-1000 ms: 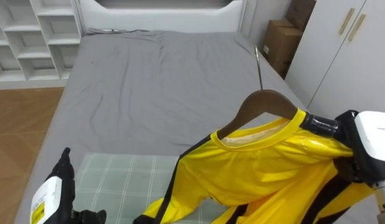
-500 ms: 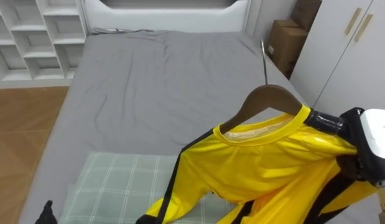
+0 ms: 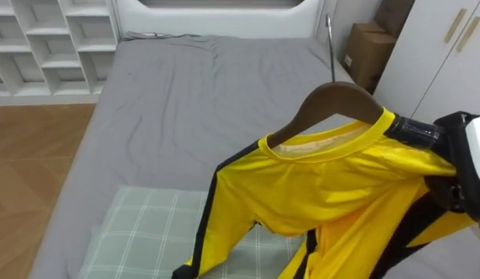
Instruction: Hang clothes
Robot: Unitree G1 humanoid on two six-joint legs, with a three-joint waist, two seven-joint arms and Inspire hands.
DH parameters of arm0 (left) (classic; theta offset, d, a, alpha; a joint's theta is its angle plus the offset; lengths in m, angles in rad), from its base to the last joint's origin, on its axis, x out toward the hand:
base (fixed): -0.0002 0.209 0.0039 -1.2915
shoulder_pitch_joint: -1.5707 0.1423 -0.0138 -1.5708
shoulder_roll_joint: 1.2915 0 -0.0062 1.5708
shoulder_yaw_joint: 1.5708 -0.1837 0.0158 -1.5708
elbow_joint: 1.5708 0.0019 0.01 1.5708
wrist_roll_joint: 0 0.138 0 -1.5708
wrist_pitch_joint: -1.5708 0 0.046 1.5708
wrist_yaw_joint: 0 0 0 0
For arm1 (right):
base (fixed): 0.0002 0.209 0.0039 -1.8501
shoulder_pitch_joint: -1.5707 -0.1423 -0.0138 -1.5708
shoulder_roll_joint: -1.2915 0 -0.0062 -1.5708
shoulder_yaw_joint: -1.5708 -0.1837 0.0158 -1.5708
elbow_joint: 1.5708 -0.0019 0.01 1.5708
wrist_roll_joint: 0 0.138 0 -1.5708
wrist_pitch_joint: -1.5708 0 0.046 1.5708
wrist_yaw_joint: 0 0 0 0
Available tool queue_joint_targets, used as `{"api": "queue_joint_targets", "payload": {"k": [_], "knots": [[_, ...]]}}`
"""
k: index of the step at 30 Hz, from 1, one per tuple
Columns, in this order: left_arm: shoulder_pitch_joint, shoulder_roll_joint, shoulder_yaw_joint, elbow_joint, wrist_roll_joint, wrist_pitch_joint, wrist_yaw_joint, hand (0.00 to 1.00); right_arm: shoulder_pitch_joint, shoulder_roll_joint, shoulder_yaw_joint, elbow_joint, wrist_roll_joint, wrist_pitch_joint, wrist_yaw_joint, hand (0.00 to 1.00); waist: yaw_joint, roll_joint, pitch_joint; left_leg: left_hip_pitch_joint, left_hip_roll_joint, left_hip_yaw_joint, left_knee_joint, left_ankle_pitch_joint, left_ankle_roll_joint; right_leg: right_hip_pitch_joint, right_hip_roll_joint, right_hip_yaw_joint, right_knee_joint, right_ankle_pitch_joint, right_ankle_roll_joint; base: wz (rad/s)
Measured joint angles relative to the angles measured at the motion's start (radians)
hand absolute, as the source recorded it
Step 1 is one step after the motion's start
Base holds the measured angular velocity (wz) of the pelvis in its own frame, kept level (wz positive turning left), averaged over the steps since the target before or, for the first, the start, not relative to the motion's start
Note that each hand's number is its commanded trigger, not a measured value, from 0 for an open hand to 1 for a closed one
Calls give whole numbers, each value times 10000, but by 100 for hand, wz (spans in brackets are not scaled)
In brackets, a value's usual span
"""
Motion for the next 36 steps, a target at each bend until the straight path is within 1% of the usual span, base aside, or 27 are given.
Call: {"api": "queue_joint_targets", "payload": {"k": [3, 5, 8, 9, 10, 14, 16, 17, 18, 19, 20, 21, 22, 23, 24, 25, 26, 27, 28, 29, 30, 31, 32, 33, 34, 35, 36], "knots": [[-10, -4, -3, 239, -26, 14, -75, 0, 41, 3, 0, -246, 4, -32, -140, 100, -7, 0, 4, 0, 10, 10, -1, -4, 4, -8, -8, 3, 16, 0, 0, 0], [-14, -16, -3, 278, -23, 19, -168, 0, 39, 3, -9, -312, 49, -7, -188, 100, -31, 26, 34, 14, 13, 21, 0, -32, 20, -48, -10, 2, 112, -15, 13, 0], [0, -71, -36, 416, -49, 45, -256, 0, 85, 3, 0, -335, 258, 5, -191, 100, -66, 27, 59, 91, -8, 44, 31, -167, 45, -81, -60, -6, 438, -214, 32, 0], [8, -71, -46, 539, -88, 50, -306, 0, 173, 4, -1, -370, 384, 9, -205, 100, -89, -14, 50, 139, -24, 56, 36, -174, 49, -92, -95, 2, 541, -306, 25, 0], [2, -63, -43, 702, -160, 58, -320, 0, 244, 11, 1, -371, 474, -5, -233, 100, -101, -48, 57, 170, -27, 110, 49, -175, 50, -101, -106, 27, 615, -353, 22, -6], [0, -60, -44, 1059, -208, 108, -441, 0, 381, 58, -1, -369, 740, -10, -251, 100, -162, -200, 49, 164, -15, 290, 180, -179, 56, -157, -96, 162, 658, -362, 20, -13], [-107, -59, -55, 1245, -219, 137, -497, 0, 395, 161, 0, -359, 751, -59, -250, 100, -190, -294, 53, 182, 23, 546, 178, -218, 74, -403, -49, 364, 772, -361, 20, -31], [-109, -59, -57, 1292, -217, 137, -499, 0, 405, 162, 2, -361, 757, -145, -250, 100, -176, -352, 46, 186, 49, 781, 164, -244, 68, -532, 6, 536, 851, -358, 18, -46], [-105, -59, -44, 1323, -201, 138, -500, 0, 421, 162, 1, -361, 749, -177, -250, 100, -168, -366, 44, 187, 67, 896, 162, -272, 65, -581, 27, 571, 852, -348, 11, -63], [-99, -57, -34, 1330, -163, 184, -498, 0, 455, 166, 2, -357, 749, -219, -250, 100, -126, -359, 79, 246, 132, 1251, 155, -322, 43, -691, 55, 480, 882, -302, -6, -64], [-83, -57, -24, 1332, -139, 201, -496, 0, 456, 189, 5, -351, 746, -230, -248, 100, -65, -361, 86, 285, 185, 1496, 156, -368, 25, -772, 89, 307, 904, -273, -28, -108], [-90, -53, 19, 1456, -135, 222, -486, 0, 454, 265, 8, -353, 752, -281, -247, 100, 100, -353, 94, 393, 286, 2068, 150, -445, -32, -932, 59, -378, 995, -204, -141, -145], [-107, -31, 27, 1624, -182, 264, -485, 0, 450, 297, 54, -352, 757, -327, -250, 100, 292, -327, 114, 515, 390, 2751, 169, -550, -103, -1045, 46, -1411, 1016, -94, -325, -158], [-119, -21, 24, 1692, -222, 306, -485, 0, 449, 305, 76, -351, 768, -347, -252, 100, 385, -309, 117, 556, 438, 3076, 203, -614, -123, -1116, 6, -1940, 1006, -35, -436, -157], [-167, -4, 25, 1767, -268, 418, -485, 0, 452, 361, 90, -334, 770, -345, -252, 100, 417, -276, 142, 603, 541, 3599, 338, -796, -170, -1249, -55, -2823, 1043, 32, -559, -140], [-230, 19, -40, 1767, -398, 573, -481, 0, 451, 450, 115, -247, 770, -334, -297, 100, 410, -265, 149, 644, 567, 4114, 426, -891, -201, -1440, -210, -3608, 1211, -1, -686, -126], [-307, 18, -55, 1766, -409, 673, -485, 0, 451, 478, 129, -147, 777, -331, -356, 100, 400, -245, 162, 704, 576, 4310, 453, -939, -219, -1485, -252, -3874, 1311, -12, -715, -102], [-468, 45, -51, 1779, -408, 847, -487, 0, 450, 575, 191, 87, 779, -265, -415, 100, 386, -238, 156, 743, 572, 4609, 528, -1031, -250, -1550, -311, -4148, 1516, -87, -846, -82], [-603, 60, -40, 1953, -427, 990, -494, 0, 442, 643, 256, 344, 806, -181, -418, 100, 307, -214, 172, 851, 549, 4913, 572, -1118, -289, -1578, -282, -4098, 1577, -141, -931, -71], [-688, 49, -41, 2003, -490, 1084, -503, 0, 440, 644, 275, 483, 850, -180, -410, 100, 194, -208, 170, 885, 549, 4970, 610, -1162, -304, -1577, -252, -4049, 1580, -152, -950, -57], [-779, 33, -42, 2002, -708, 1216, -531, 0, 461, 642, 324, 568, 964, -121, -358, 100, 50, -188, 174, 889, 566, 5205, 714, -1237, -332, -1611, -179, -3905, 1621, -190, -1021, -54], [-739, 40, -49, 2002, -797, 1390, -594, 0, 449, 639, 432, 558, 1178, -103, -353, 100, -61, -140, 201, 879, 565, 5445, 729, -1275, -350, -1728, -115, -3755, 1691, -191, -1070, -51], [-739, 46, -49, 2004, -803, 1492, -605, 0, 448, 641, 481, 551, 1264, -109, -353, 100, -164, -137, 202, 856, 563, 5507, 740, -1289, -360, -1779, -107, -3743, 1705, -190, -1091, -42], [-739, 41, -57, 2007, -802, 1660, -629, 0, 447, 644, 513, 550, 1297, -141, -300, 100, -314, -79, 238, 839, 595, 5637, 780, -1315, -384, -1819, -37, -3657, 1693, -191, -1109, -31], [-726, 53, -56, 2027, -807, 1836, -684, 0, 451, 643, 550, 551, 1367, -131, -260, 100, -355, -2, 240, 853, 712, 5805, 966, -1422, -457, -1806, 65, -3580, 1676, -189, -1137, -33], [-716, 74, -48, 2032, -807, 1916, -696, 0, 451, 643, 564, 551, 1457, -135, -238, 100, -357, 10, 235, 860, 777, 5923, 1122, -1478, -506, -1806, 110, -3572, 1699, -227, -1198, -43], [-712, 122, -49, 2031, -798, 2101, -702, 0, 436, 643, 568, 553, 1633, -133, -217, 100, -362, 10, 220, 843, 977, 6319, 1620, -1607, -652, -1834, 185, -3544, 1771, -356, -1302, -42]]}}
